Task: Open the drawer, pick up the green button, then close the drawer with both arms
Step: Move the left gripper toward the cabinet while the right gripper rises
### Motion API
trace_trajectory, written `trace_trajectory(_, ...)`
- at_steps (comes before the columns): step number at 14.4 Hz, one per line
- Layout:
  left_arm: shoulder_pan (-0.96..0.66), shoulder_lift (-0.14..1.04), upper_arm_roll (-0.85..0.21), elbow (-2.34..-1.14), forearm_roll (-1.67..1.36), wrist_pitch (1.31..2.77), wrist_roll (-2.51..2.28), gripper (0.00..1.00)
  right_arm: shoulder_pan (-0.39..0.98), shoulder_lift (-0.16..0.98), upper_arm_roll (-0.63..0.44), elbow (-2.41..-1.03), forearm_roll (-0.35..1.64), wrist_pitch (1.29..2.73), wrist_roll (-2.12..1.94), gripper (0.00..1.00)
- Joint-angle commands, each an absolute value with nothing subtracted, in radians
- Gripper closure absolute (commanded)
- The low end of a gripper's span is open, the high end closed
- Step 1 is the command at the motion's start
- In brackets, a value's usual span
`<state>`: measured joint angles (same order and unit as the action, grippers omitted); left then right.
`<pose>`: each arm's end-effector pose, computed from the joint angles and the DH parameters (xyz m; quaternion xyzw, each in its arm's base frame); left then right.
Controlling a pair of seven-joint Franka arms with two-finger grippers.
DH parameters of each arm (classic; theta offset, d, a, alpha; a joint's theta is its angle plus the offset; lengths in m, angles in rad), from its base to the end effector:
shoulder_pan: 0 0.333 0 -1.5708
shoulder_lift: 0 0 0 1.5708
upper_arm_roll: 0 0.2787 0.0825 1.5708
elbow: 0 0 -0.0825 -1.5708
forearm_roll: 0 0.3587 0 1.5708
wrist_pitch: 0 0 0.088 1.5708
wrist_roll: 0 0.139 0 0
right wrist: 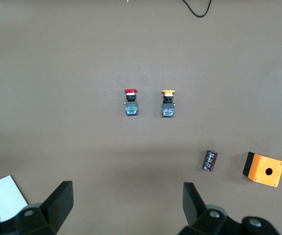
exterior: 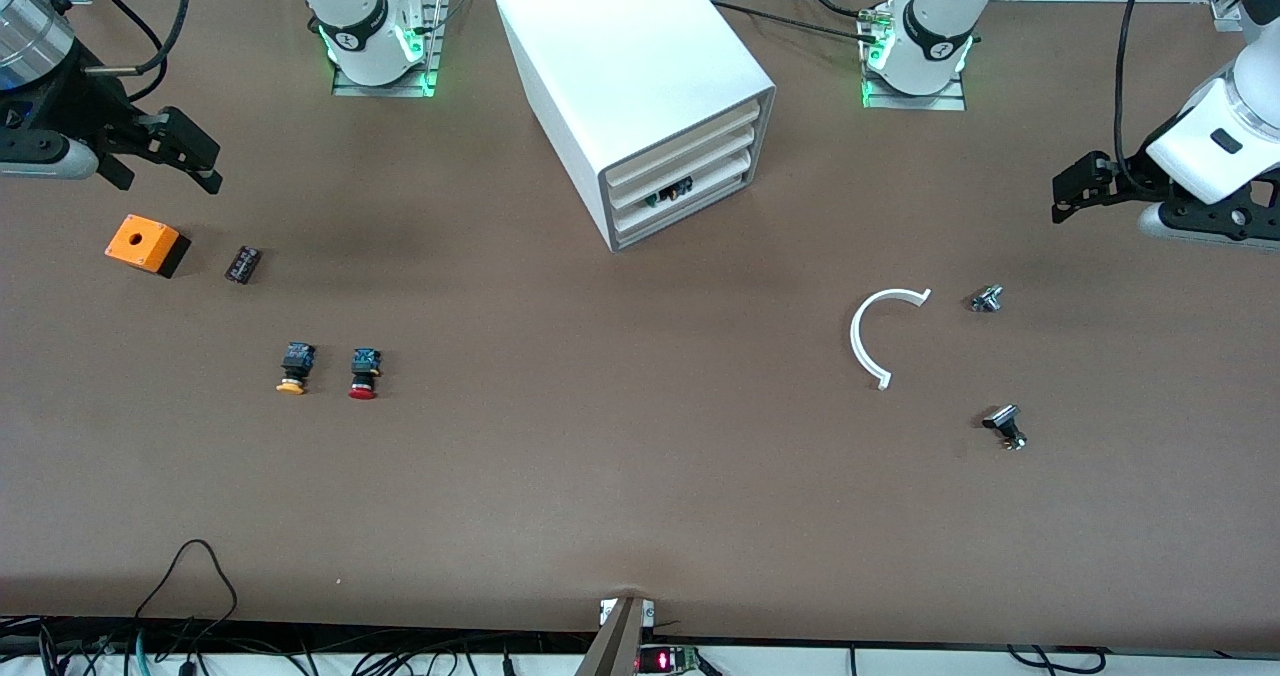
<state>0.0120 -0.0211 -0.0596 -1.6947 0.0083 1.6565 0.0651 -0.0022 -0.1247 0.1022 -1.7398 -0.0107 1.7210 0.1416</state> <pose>0.5269 -0.0242 0.5181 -0.9983 0.0567 0.0086 0.0047 0.5089 0.0522 0.5571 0.9983 -0.0203 0.0536 0.0053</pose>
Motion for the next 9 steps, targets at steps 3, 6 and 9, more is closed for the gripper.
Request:
trace_trajectory(3,0.009,-0.012,-0.064,-1.666,-0.006,1.629,0.063,0.01,-0.012,-0.103,0.104,-1.697,0.026,1.664,0.081,0.01)
trace_trajectory(6,0.008,-0.012,-0.067,-1.666,-0.006,1.629,0.063,0.01,-0.015,-0.098,0.101,-1.697,0.029,1.661,0.087,0.00)
trace_trajectory(9,0.008,-0.012,-0.067,-1.666,-0.006,1.629,0.063,0.01,-0.017,-0.063,0.100,-1.724,0.026,1.649,0.020,0.01)
